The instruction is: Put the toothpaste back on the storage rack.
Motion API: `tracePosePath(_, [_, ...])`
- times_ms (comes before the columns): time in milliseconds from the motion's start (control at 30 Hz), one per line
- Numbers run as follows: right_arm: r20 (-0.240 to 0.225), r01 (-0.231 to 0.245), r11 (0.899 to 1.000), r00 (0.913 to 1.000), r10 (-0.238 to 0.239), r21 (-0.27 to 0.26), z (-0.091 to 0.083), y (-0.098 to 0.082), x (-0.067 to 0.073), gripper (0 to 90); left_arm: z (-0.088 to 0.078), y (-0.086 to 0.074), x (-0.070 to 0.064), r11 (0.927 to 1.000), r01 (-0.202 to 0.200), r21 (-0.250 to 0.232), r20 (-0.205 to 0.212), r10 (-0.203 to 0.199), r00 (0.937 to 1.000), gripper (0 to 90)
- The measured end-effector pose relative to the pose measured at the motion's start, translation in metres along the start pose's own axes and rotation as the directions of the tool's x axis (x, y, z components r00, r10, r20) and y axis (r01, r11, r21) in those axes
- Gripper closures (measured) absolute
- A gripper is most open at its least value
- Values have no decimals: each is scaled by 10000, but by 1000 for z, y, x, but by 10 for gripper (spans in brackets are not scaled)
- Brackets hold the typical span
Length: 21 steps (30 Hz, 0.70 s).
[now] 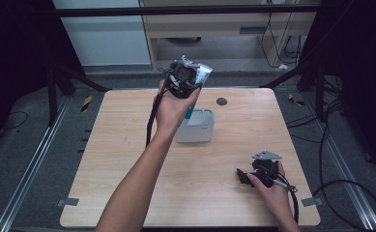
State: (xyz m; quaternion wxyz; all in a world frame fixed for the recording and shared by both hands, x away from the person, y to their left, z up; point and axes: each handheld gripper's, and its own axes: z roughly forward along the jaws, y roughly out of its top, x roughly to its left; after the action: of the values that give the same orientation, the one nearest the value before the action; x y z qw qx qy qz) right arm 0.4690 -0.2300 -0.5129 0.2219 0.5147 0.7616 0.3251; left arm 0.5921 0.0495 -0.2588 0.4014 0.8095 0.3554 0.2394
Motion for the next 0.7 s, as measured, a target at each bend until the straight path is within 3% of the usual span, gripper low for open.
tracePosePath(500, [12,47,10000,10000,-47,-18,0,0,0,3,11,-6,11,9969,468,-636,17,-468,9989,791])
tracePosePath(600, [11,46,10000,10000,-46,-20,0,0,0,4,11,-6,11,9973,282,-677,-15,-284,9996,791])
tracePosePath(700, [-11,58,10000,10000,-58,-19,0,0,0,3,12,-6,11,9968,375,-700,37,-373,9993,791])
